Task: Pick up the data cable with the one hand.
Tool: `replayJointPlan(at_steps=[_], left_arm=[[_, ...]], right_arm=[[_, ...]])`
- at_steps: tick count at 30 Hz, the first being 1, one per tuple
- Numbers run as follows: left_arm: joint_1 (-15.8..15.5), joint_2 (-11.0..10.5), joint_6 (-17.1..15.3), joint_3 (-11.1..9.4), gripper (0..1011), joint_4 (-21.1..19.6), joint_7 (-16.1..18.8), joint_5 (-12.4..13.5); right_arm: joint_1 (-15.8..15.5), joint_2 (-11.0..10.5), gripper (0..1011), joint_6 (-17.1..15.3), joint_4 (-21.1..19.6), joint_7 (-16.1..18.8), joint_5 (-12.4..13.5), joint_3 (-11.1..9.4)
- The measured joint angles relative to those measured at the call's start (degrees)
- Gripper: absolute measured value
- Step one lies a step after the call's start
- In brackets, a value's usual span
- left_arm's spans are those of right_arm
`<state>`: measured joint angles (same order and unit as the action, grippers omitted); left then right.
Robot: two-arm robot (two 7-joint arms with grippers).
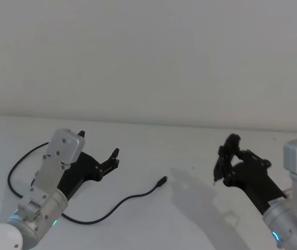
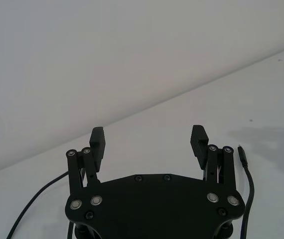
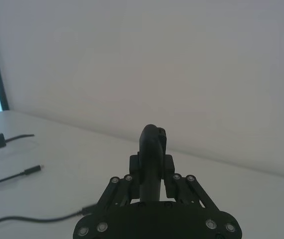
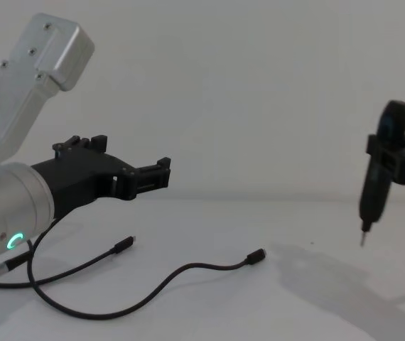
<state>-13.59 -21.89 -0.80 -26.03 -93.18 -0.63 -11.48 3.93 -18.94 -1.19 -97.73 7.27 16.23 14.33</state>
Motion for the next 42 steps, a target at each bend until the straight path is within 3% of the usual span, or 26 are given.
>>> replayJointPlan(at_steps=[9, 19, 28, 35, 42], left_arm=[[0.0, 0.0, 0.0, 0.0, 1001, 0.0, 0.0, 0.0], [0.0, -0.3, 0.0, 0.0, 1001, -0.1, -1.2, -0.3], [-0.4, -2.0, -2.4, 0.1, 1001, -0.9, -6.3, -2.9], [-1.6, -3.6, -6.9, -0.2, 1001, -1.3, -11.8, -5.7], [-2.9, -4.6, -9.9, -0.8, 1001, -1.0, -15.1, -6.7]], right_arm=[[6.4, 1.6, 274, 1.1, 5.3, 3.6, -0.9, 2.2], [11.5, 3.4, 274, 1.8, 9.7, 6.6, -1.3, 3.8], [13.7, 4.5, 275, 2.1, 11.8, 8.1, -1.4, 4.3], [14.7, 5.4, 274, 2.5, 13.1, 9.0, -1.4, 4.3], [15.0, 6.0, 274, 2.9, 14.0, 9.5, -1.3, 4.1]])
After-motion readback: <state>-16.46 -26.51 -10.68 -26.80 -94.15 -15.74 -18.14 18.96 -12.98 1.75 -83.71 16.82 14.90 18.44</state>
